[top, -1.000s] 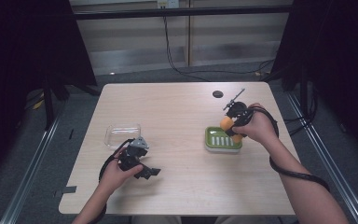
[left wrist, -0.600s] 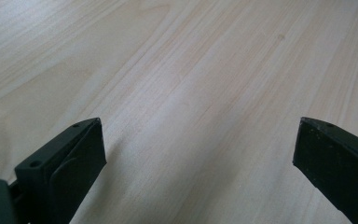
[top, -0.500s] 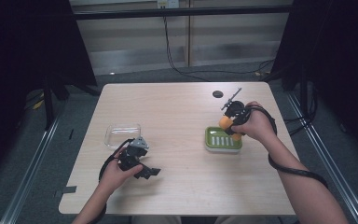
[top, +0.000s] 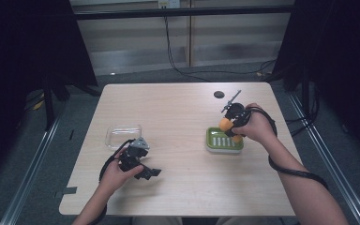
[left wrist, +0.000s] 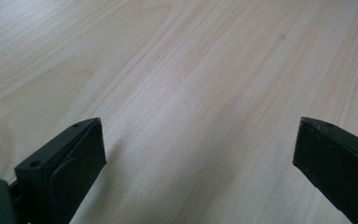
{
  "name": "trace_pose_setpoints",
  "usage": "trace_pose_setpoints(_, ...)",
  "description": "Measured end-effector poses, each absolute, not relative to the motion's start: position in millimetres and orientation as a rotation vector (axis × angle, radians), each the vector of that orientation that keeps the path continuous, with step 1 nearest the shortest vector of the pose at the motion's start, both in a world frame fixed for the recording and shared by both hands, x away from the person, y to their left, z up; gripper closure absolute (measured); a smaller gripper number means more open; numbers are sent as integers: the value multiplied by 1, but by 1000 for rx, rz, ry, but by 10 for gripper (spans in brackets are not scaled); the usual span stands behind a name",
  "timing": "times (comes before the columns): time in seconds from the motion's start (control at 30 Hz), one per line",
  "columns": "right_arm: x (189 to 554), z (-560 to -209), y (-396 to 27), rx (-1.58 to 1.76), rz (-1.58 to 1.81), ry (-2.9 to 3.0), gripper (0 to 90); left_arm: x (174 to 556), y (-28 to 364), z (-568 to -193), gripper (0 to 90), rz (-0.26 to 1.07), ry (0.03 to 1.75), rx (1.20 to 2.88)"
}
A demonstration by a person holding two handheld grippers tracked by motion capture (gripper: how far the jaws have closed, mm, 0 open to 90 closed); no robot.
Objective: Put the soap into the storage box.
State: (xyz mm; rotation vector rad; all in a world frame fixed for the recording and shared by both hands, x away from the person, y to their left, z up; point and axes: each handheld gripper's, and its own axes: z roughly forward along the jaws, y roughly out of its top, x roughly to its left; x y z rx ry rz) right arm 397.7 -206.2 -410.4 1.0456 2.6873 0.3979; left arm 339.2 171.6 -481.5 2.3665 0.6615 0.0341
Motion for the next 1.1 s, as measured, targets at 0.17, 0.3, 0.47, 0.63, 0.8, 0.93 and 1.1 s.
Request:
trace_pose_setpoints(0.17,397,-413,-206,1024,394,2706,503,339,171,-481,19,38,662,2372)
trace_pose_setpoints(0.3,398,-415,-207,1029,401,2709,503,338,170,-482,19,36,676,2357)
trace_pose_setpoints(0.47,398,-417,-206,1034,400,2715,503,339,171,-482,19,43,661,2360)
trace_pose_setpoints(0.63,399,-420,-205,1025,401,2719,502,339,171,-481,19,45,662,2369)
trace_pose_setpoints(0.8,398,-422,-204,1035,392,2722,502,338,170,-483,19,42,678,2348)
trace_pose_setpoints(0.93,398,-424,-204,1034,387,2729,503,339,171,-482,19,45,660,2365)
trace_pose_setpoints(1.1,399,-426,-202,1022,378,2735,502,338,171,-482,20,44,667,2359)
